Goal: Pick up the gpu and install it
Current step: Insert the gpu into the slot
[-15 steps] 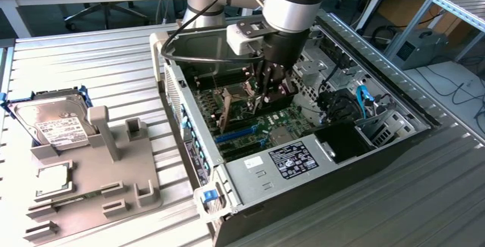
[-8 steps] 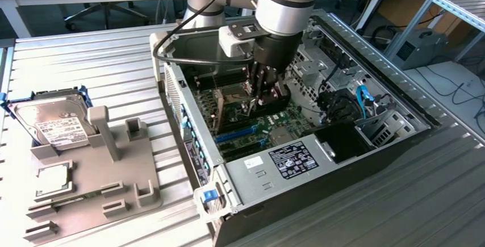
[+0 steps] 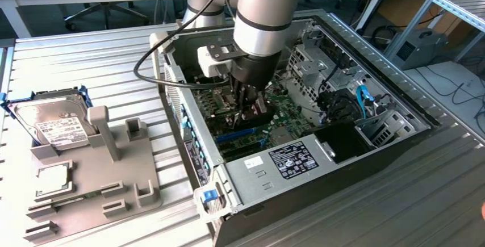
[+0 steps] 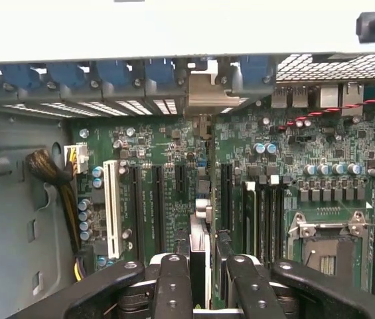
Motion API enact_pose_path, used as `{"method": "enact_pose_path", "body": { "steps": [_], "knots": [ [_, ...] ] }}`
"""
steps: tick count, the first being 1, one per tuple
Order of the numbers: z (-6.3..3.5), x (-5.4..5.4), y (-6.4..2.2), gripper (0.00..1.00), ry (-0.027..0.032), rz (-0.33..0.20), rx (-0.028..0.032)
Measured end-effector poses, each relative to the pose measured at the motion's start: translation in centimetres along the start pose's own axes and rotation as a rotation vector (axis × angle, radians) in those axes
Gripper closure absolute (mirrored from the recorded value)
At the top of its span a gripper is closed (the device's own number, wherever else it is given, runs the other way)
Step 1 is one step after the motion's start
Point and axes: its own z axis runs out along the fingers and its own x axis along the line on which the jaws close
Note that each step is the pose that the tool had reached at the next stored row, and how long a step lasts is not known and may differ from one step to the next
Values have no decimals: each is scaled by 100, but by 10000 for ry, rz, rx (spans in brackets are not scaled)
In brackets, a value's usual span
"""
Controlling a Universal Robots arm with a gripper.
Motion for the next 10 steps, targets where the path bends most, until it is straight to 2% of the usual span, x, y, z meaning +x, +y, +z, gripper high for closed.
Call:
{"method": "enact_pose_path", "body": {
  "steps": [3, 10],
  "knots": [
    [50, 0, 16, 74, -1, 0, 0],
    [89, 1, 48, 74, 0, 0, 0]
  ]
}}
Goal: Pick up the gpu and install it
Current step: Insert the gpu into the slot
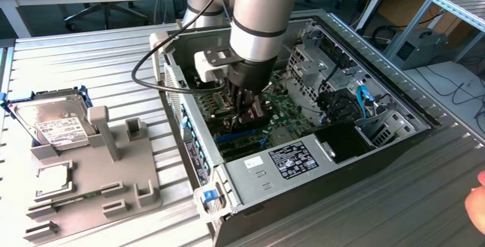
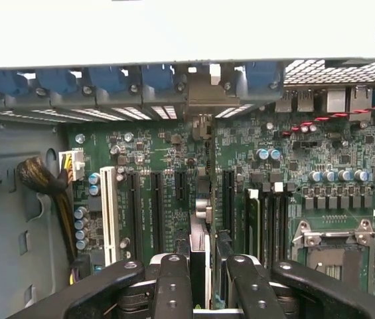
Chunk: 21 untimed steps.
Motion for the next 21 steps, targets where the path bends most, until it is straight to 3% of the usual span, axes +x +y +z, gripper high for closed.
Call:
{"method": "enact_pose_path", "body": {
  "steps": [21],
  "knots": [
    [96, -17, 70, 74, 1, -62, -1]
  ]
}}
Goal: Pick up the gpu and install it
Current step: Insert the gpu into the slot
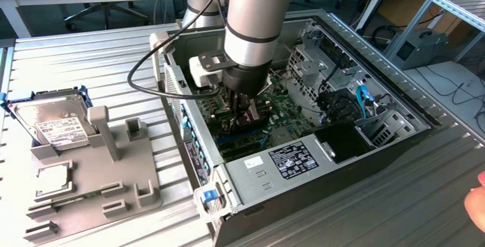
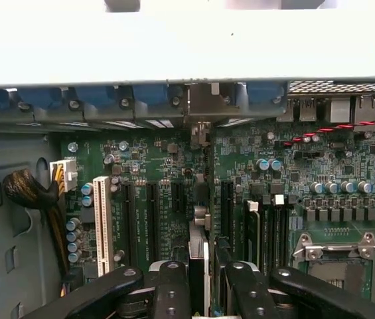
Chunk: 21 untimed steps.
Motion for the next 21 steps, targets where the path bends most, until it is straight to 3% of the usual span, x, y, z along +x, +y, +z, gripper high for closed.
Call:
{"method": "enact_pose_path", "body": {
  "steps": [17, 18, 20, 21],
  "knots": [
    [38, -1, -1, 73, -10, -3, 5],
    [38, -1, -1, 67, -9, -3, 5],
    [34, 0, -1, 67, -2, -4, 1],
    [35, 0, -1, 60, -2, -3, 1]
  ]
}}
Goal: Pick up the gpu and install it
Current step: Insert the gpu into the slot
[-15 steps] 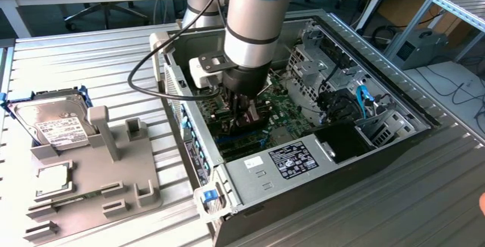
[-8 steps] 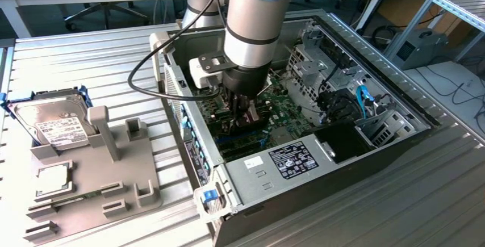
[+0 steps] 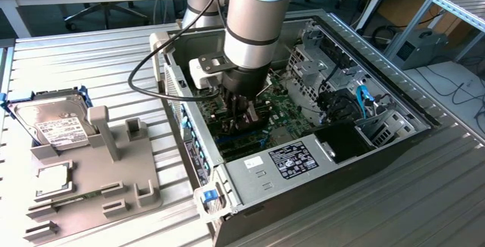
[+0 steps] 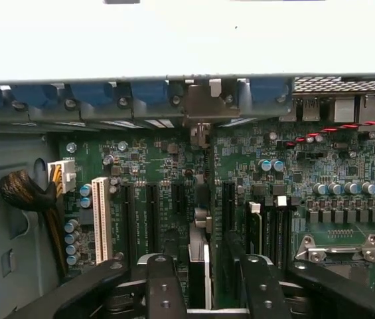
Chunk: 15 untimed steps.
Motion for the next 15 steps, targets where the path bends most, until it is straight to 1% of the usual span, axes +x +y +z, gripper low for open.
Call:
{"method": "enact_pose_path", "body": {
  "steps": [3, 8, 12, 13, 14, 15],
  "knots": [
    [-34, -1, 0, 60, 0, 4, 0],
    [-175, -31, -1, 60, 3, 4, -1],
    [-234, -61, 0, 60, 20, 4, 1],
    [-242, -64, -2, 62, 27, 3, 0],
    [-245, -67, -9, 68, 45, 3, -1],
    [-245, -68, -38, 75, 52, 4, -20]
  ]
}}
